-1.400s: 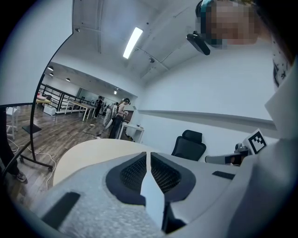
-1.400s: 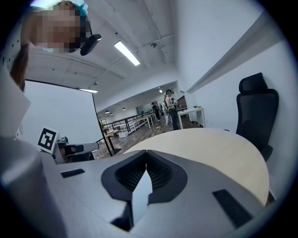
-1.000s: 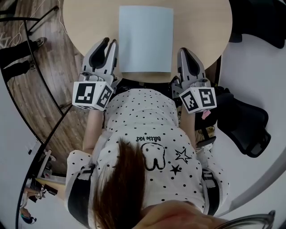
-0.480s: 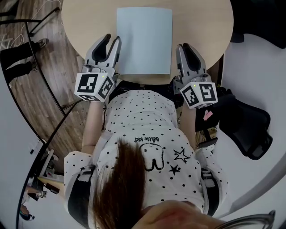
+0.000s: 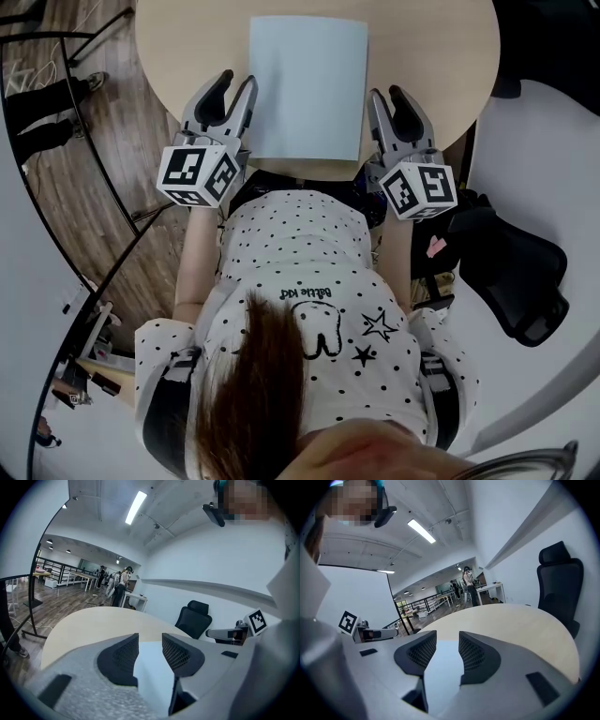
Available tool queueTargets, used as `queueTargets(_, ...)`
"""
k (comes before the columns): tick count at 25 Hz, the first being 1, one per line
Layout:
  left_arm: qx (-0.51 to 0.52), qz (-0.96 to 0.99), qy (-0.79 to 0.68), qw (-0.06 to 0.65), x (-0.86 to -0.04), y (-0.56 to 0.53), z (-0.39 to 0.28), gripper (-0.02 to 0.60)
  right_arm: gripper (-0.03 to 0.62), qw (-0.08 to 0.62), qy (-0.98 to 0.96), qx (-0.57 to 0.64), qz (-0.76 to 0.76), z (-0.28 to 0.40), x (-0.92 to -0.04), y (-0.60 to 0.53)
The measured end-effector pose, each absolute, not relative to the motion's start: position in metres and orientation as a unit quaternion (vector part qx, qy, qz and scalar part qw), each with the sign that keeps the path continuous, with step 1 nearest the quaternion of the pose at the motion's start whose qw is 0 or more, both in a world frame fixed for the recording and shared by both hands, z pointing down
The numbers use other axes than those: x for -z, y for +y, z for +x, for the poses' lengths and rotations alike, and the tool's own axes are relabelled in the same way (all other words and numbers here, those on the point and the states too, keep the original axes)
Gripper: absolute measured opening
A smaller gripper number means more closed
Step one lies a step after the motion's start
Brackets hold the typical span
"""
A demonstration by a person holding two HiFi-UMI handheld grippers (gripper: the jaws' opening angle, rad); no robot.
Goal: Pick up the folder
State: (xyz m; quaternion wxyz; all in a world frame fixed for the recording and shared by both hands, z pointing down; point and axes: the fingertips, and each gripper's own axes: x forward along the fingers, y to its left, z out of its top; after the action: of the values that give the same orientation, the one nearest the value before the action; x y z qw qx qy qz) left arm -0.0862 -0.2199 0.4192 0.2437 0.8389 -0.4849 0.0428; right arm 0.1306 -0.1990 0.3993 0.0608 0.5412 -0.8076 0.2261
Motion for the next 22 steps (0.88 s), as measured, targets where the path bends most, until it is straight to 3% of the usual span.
queueTargets(22, -0.073, 0.803, -0.487, 0.335, -0.497, -0.247, -0.083, 0.225, 0.210, 0.116, -0.791, -0.298, 0.521, 0.132, -0.470, -0.234)
